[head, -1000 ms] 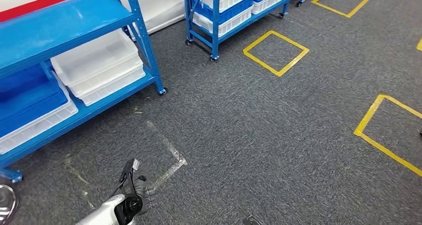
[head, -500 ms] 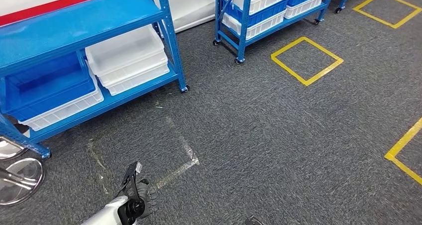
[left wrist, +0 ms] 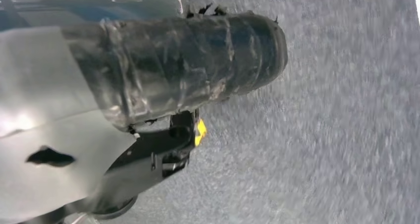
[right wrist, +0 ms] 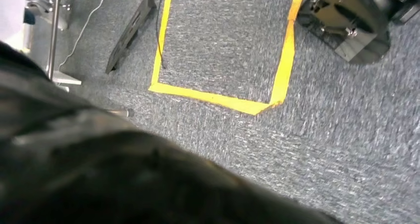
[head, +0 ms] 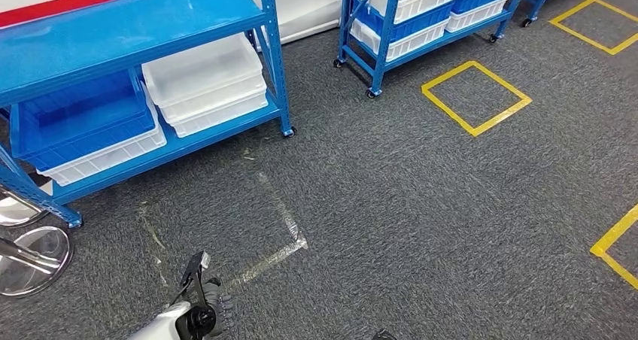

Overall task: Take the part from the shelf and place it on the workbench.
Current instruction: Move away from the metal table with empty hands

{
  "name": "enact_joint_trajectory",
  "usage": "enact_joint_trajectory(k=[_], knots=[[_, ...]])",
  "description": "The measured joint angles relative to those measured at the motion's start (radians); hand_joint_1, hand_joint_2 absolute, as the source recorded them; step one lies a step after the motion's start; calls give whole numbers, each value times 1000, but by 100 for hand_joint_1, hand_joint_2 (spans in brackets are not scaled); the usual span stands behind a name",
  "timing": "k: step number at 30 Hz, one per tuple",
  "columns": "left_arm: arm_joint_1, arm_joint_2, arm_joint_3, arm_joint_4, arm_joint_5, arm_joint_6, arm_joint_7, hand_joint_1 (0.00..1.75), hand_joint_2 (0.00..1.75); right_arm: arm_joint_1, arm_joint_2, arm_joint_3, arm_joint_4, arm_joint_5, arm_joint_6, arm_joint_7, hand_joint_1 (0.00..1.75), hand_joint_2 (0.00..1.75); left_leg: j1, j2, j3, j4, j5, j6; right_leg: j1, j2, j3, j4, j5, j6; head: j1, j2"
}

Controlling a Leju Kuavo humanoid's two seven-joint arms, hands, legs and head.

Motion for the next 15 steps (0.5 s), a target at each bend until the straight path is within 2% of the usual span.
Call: enact_joint_trajectory(k=[1, 2, 3, 4, 5, 6, 7, 8, 9, 13, 15], knots=[[0, 0, 0, 1, 0, 0, 0, 0, 0, 0, -1, 0, 0, 0, 0, 0, 0, 0, 3, -1, 5, -6, 2, 2, 0, 5, -1, 5, -5, 2, 1, 0], [-1, 1, 0, 2, 0, 0, 0, 0, 0, -1, -1, 0, 0, -1, 0, 0, 0, 0, 5, -2, 11, -12, 3, 7, 0, 12, -15, 35, -21, 3, 3, 0], [0, 1, 0, 4, 3, 0, 2, 0, 0, 0, -2, 5, 0, 6, 0, 6, 0, 0, 7, -6, 18, -16, 1, 13, -1, 22, -57, 109, -46, 6, 6, 0], [1, 1, 0, 8, 6, -1, 6, 0, 0, 2, -2, 12, 0, 22, 0, 16, 0, 0, 5, -12, 22, -16, -3, 17, -1, 30, -94, 170, -59, 7, 8, 0], [2, 2, 0, 11, 10, -2, 11, 0, 0, 3, -3, 21, 0, 43, 1, 26, 0, 0, 5, -19, 25, -12, -9, 21, -2, 34, -123, 207, -56, 8, 9, 0], [5, 2, 0, 14, 13, -3, 18, 0, 0, 5, -3, 32, 0, 70, 2, 39, 0, 0, 6, -26, 28, -6, -16, 20, -4, 36, -130, 199, -29, 8, 9, 0], [7, 2, 0, 15, 13, -5, 26, 0, 0, 4, -3, 41, 0, 94, 5, 48, 0, 0, 6, -29, 29, 1, -22, 15, -5, 39, -104, 135, 4, 8, 10, 0], [8, 4, 0, 18, 14, -6, 32, 0, 0, 3, -3, 49, 0, 113, 9, 57, 0, 0, 5, -33, 28, 10, -29, 10, -5, 42, -80, 81, 26, 6, 11, 0], [9, 6, 0, 20, 16, -9, 36, 0, 0, 3, -3, 58, 0, 125, 12, 66, 0, 0, 4, -35, 26, 16, -34, 4, -5, 45, -65, 46, 35, 4, 12, 0], [35, 21, 0, 27, 62, -33, 7, 0, 0, 5, -3, 75, 0, 64, -13, 81, 0, 0, 4, -34, 24, 25, -45, -14, -4, 46, -51, 26, 31, -14, 13, 0], [49, 28, 0, 30, 86, -49, -13, 0, 0, 5, -6, 75, 0, 10, -37, 77, 0, 0, 7, -26, -2, 83, -77, -24, -7, 44, -41, 20, 30, -24, 8, 0]])
